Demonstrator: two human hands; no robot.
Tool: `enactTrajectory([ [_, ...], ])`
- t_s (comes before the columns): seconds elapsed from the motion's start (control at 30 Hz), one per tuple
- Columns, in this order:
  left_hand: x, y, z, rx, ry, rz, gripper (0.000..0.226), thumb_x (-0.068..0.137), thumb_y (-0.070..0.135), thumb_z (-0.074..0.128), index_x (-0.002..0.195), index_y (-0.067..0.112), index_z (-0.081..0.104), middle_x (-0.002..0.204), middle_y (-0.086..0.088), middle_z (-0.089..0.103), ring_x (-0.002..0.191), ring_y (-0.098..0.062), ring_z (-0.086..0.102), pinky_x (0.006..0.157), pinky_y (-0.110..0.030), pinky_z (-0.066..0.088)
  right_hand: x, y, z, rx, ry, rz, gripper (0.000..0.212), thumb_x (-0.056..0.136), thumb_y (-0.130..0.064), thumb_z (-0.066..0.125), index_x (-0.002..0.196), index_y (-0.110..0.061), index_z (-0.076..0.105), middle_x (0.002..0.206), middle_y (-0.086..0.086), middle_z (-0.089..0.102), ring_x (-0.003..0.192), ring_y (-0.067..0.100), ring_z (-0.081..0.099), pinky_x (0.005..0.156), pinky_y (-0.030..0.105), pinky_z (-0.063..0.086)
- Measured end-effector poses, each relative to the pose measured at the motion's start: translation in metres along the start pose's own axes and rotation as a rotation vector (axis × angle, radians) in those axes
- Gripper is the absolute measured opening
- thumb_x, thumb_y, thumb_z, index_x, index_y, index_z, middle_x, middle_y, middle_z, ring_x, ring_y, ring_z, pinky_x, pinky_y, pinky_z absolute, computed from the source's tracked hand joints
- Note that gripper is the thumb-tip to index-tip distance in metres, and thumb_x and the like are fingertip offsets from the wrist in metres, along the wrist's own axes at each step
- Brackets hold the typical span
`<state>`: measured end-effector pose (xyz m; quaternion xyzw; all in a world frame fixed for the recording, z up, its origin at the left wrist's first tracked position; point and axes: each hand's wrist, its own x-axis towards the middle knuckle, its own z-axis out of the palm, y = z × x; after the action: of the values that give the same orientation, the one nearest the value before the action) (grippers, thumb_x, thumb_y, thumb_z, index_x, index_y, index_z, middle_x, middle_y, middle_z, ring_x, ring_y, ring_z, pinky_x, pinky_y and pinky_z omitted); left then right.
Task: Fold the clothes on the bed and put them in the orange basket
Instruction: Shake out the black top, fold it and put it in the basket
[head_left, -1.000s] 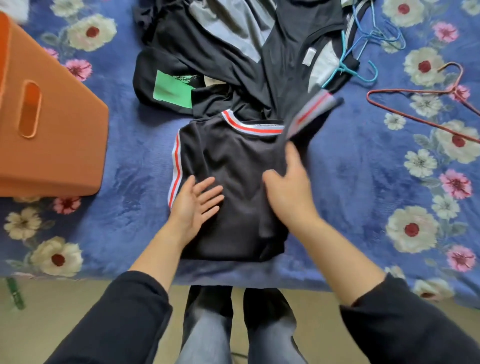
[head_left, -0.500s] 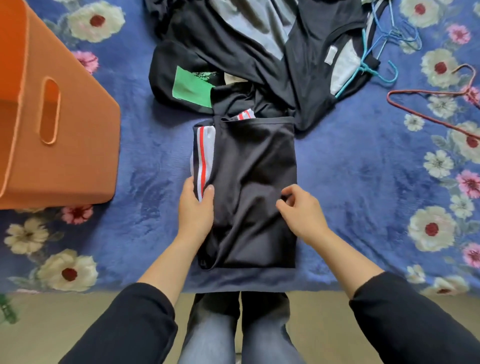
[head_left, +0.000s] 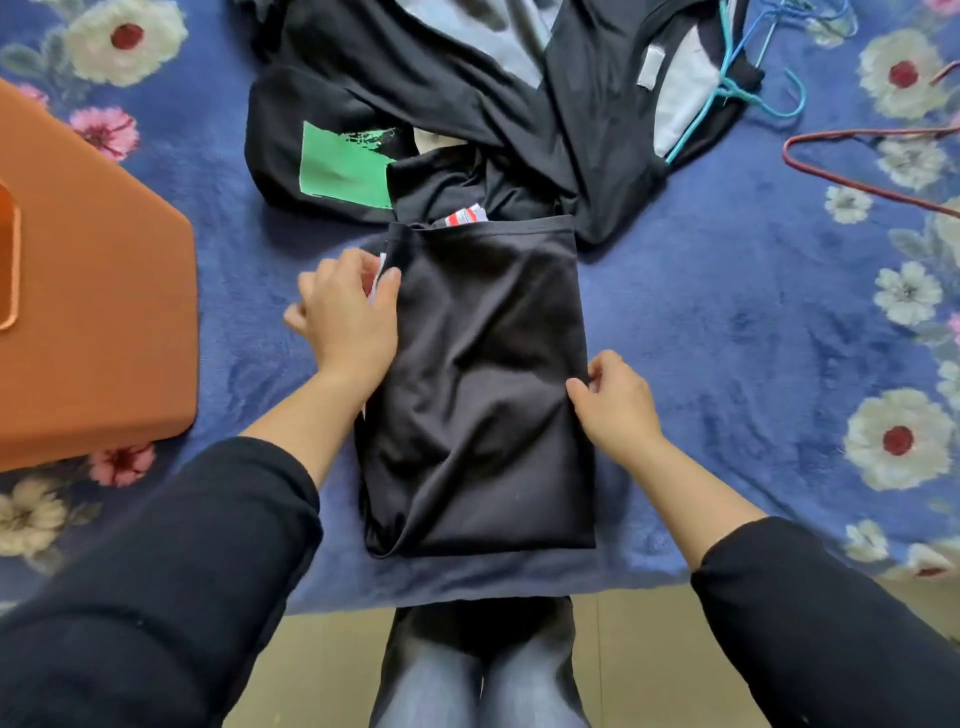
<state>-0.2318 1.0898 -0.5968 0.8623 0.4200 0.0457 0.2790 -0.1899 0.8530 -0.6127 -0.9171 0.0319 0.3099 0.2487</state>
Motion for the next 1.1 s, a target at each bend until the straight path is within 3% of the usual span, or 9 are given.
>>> enactTrajectory([
  [0.1, 0.02, -0.007, -0.005, -0.257, 0.034, -0.001, 0.022, 0.093, 0.036, 0.055, 0.084, 0.017, 0.06, 0.079, 0.003, 0.06, 0.079, -0.014, 0.052, 0.08, -0.036, 0.04, 0.004, 0.008, -0.004, -0.031, -0.025, -0.021, 0.013, 0.094, -0.019, 0.053, 0.088, -0.009, 0.049, 0.077, 0.003, 0.052, 0.077, 0.025, 0.046, 0.059, 0.034, 0.031],
  [0.27, 0.026, -0.034, -0.005, -0.356, -0.002, -0.24, 0.03, 0.095, 0.031, 0.054, 0.068, 0.018, 0.057, 0.067, 0.003, 0.053, 0.07, -0.013, 0.045, 0.068, -0.028, 0.038, 0.006, 0.007, -0.003, -0.022, -0.008, 0.024, 0.009, 0.089, -0.017, 0.054, 0.091, -0.008, 0.054, 0.081, 0.004, 0.058, 0.084, 0.028, 0.054, 0.067, 0.034, 0.041],
  [0.43, -0.008, -0.026, -0.016, -0.385, 0.098, -0.163, 0.016, 0.093, 0.033, 0.057, 0.095, 0.018, 0.051, 0.075, 0.012, 0.052, 0.066, 0.002, 0.049, 0.068, -0.017, 0.038, 0.013, -0.023, -0.007, 0.02, 0.146, -0.193, 0.028, 0.088, -0.014, 0.053, 0.115, -0.013, 0.05, 0.101, 0.006, 0.054, 0.089, 0.025, 0.052, 0.074, 0.034, 0.038],
  [0.53, -0.047, -0.032, -0.013, -0.352, 0.007, -0.206, 0.028, 0.089, 0.038, 0.062, 0.096, 0.017, 0.044, 0.076, 0.0, 0.053, 0.071, -0.013, 0.051, 0.069, -0.028, 0.036, 0.026, -0.053, -0.011, -0.04, 0.171, -0.377, 0.044, 0.093, -0.018, 0.05, 0.136, -0.019, 0.042, 0.108, 0.011, 0.054, 0.097, 0.03, 0.054, 0.08, 0.04, 0.044],
  [0.63, -0.085, -0.046, -0.007, -0.249, -0.134, -0.24, 0.032, 0.087, 0.041, 0.065, 0.095, 0.018, 0.045, 0.076, -0.001, 0.053, 0.071, -0.016, 0.049, 0.064, -0.027, 0.028, 0.041, -0.086, -0.01, -0.117, 0.034, -0.438, 0.059, 0.095, -0.025, 0.047, 0.149, -0.029, 0.023, 0.099, 0.01, 0.057, 0.093, 0.028, 0.053, 0.082, 0.041, 0.045],
  [0.77, -0.108, -0.061, -0.014, -0.276, -0.165, -0.24, 0.028, 0.093, 0.036, 0.059, 0.079, 0.012, 0.052, 0.058, -0.008, 0.049, 0.057, -0.023, 0.042, 0.06, -0.034, 0.033, 0.063, -0.109, -0.005, -0.349, -0.047, -0.417, 0.036, 0.097, -0.029, 0.047, 0.132, -0.02, 0.045, 0.111, 0.01, 0.062, 0.102, 0.032, 0.054, 0.073, 0.035, 0.037],
  [0.87, -0.104, -0.069, -0.022, -0.411, -0.098, -0.362, 0.028, 0.095, 0.038, 0.056, 0.077, 0.016, 0.053, 0.055, -0.009, 0.042, 0.053, -0.015, 0.035, 0.058, -0.034, 0.033, 0.066, -0.111, -0.002, -0.199, 0.031, -0.395, 0.021, 0.096, -0.023, 0.046, 0.115, -0.014, 0.051, 0.105, 0.013, 0.063, 0.1, 0.032, 0.053, 0.074, 0.035, 0.038],
  [0.97, -0.101, -0.077, -0.022, -0.406, -0.138, -0.401, 0.033, 0.094, 0.045, 0.055, 0.077, 0.016, 0.057, 0.063, -0.012, 0.053, 0.058, -0.02, 0.044, 0.064, -0.037, 0.042, 0.049, -0.096, 0.003, 0.095, -0.046, -0.359, 0.049, 0.093, -0.021, 0.05, 0.14, -0.026, 0.037, 0.1, 0.001, 0.06, 0.092, 0.018, 0.053, 0.084, 0.032, 0.043],
  [1.1, -0.122, -0.07, -0.026, -0.478, -0.141, -0.444, 0.029, 0.09, 0.046, 0.059, 0.084, 0.018, 0.057, 0.059, -0.003, 0.048, 0.056, -0.014, 0.042, 0.061, -0.031, 0.038, -0.003, -0.042, 0.012, -0.014, 0.049, -0.458, 0.052, 0.091, -0.021, 0.057, 0.139, -0.016, 0.038, 0.116, 0.003, 0.051, 0.105, 0.018, 0.051, 0.085, 0.035, 0.043],
])
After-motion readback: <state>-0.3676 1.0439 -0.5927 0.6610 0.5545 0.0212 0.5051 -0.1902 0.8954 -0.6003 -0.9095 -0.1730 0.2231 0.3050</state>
